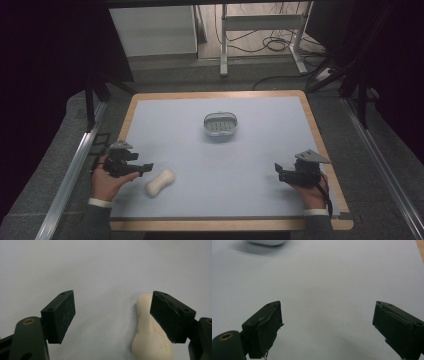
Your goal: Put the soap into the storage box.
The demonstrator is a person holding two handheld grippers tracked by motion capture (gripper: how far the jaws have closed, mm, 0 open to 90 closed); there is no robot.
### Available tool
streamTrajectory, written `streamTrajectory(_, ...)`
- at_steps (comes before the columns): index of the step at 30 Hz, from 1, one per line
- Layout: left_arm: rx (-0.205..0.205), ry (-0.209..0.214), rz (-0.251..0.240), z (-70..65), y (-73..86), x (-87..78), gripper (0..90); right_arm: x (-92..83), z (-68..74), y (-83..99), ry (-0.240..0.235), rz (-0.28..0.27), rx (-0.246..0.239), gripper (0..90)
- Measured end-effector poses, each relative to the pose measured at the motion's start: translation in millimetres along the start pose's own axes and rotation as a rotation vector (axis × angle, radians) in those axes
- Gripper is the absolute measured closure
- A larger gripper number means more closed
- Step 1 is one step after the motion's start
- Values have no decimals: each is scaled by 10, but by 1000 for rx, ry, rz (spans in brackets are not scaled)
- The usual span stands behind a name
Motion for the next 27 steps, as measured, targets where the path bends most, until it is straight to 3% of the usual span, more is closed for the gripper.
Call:
streamTrajectory(2, 18, 11, 38, -19, -33, -31, 199, 3, -22, 11, 6, 3, 2, 85)
streamTrajectory(14, 79, 38, 112, -155, -115, -33, 197, -27, -63, 39, 28, 1, 25, 85)
streamTrajectory(19, 114, 48, 180, -251, -127, -6, 195, -25, -57, 47, 31, 4, 23, 85)
streamTrajectory(27, 131, 61, 215, -336, -150, 96, 198, -17, -81, 54, 45, 2, 28, 85)
Point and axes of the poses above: each handheld gripper's, and its own axes: x roughly forward along the jaws, y roughly out of its underside, z roughly to its left, the point moved 4 cm from there along x, roughly forward along the jaws, and after that the axes turned 11 degrees about x, right-handed, at the moved point
